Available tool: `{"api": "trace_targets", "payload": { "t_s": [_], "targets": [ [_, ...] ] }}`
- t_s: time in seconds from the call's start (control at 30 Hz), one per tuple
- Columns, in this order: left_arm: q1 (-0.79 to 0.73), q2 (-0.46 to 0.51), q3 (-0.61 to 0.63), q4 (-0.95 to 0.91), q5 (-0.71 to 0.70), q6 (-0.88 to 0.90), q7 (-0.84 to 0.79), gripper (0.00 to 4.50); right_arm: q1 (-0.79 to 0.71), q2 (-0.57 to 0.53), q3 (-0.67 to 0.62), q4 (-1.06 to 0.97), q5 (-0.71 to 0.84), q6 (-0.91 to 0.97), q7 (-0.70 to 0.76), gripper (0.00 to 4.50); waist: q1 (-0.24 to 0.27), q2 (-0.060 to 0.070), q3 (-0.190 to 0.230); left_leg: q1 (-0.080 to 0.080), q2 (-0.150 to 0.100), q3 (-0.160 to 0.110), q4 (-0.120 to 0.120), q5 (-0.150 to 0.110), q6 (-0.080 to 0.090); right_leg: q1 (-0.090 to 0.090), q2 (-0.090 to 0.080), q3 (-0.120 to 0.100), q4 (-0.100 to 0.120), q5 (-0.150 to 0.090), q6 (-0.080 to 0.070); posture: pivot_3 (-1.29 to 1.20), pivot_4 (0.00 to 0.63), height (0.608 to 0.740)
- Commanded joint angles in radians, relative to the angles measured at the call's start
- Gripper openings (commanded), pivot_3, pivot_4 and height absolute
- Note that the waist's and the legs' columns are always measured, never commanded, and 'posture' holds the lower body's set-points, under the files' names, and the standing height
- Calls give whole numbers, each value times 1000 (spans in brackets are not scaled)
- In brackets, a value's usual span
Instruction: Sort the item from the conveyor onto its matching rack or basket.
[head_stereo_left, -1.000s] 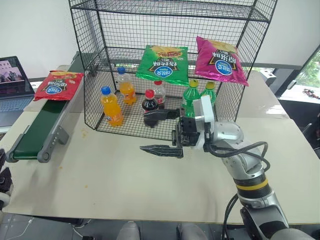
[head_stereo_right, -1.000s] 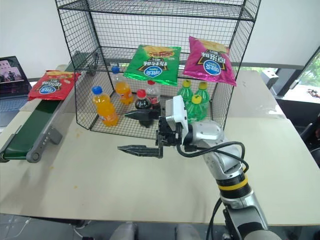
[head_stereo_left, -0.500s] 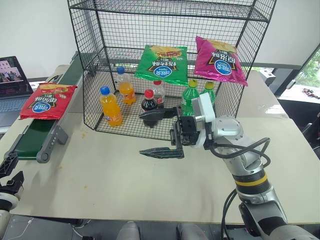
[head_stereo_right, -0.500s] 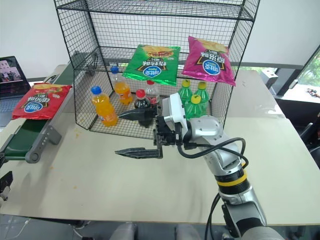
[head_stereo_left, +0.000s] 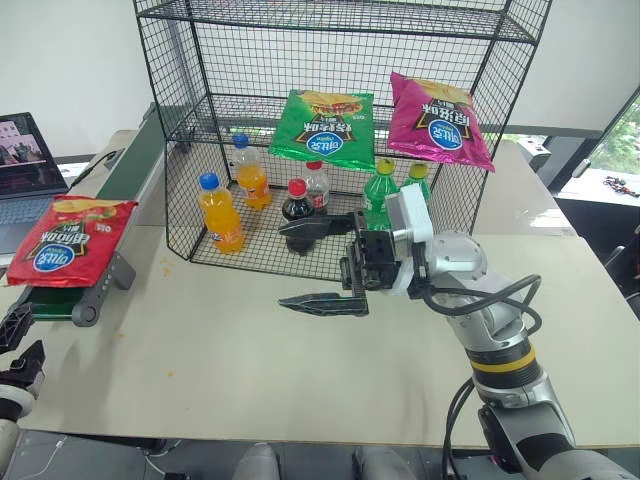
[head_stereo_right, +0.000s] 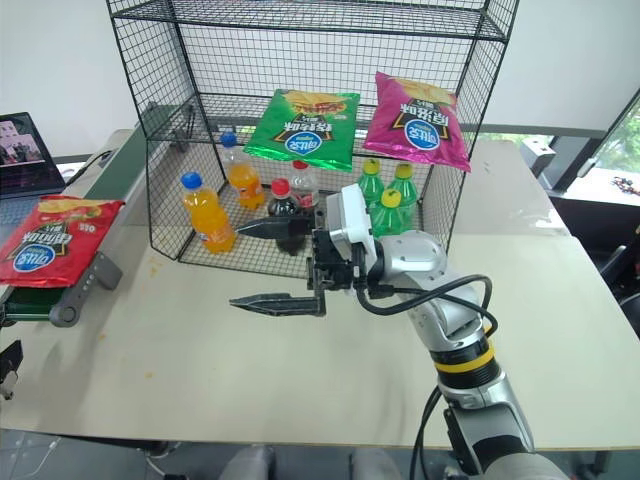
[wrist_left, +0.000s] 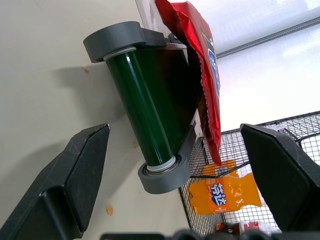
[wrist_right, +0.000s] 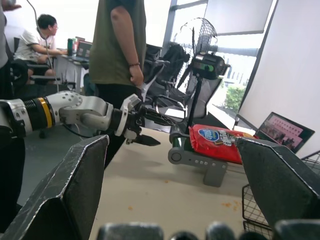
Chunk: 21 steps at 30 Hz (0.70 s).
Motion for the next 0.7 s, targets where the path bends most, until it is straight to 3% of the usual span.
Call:
{"api": "trace_targets", "payload": {
  "t_s": [0.03, 0.43, 0.53, 0.7],
  "targets": [
    [12, 8, 28, -40, -21, -15, -18, 4449, -20, 0, -20, -30, 39, 5, 15, 4500, 0, 0, 0, 0, 0, 0, 0, 0, 0, 0, 0, 0, 0, 0, 0, 0, 150, 740],
    [13, 31, 53, -37, 8, -44, -39, 4449, -30, 2, -12, -49, 49, -9, 38, 4500, 0, 0, 0, 0, 0, 0, -1, 0, 0, 0, 0, 0, -1, 0, 0, 0, 150, 740],
    [13, 34, 56, -42, 26, -63, -47, 3647, -30, 5, -7, -49, 36, -12, 26, 4500, -1, 1, 0, 0, 0, 0, -1, 0, 0, -1, 0, 0, -1, 0, 0, 0, 150, 740],
    [14, 47, 75, -69, 0, -64, -57, 1427, -27, 10, -6, -49, 31, -7, 6, 4500, -1, 1, 0, 0, 0, 0, -1, 0, 0, -1, 0, 0, -1, 0, -1, 0, 150, 740]
  ]
}}
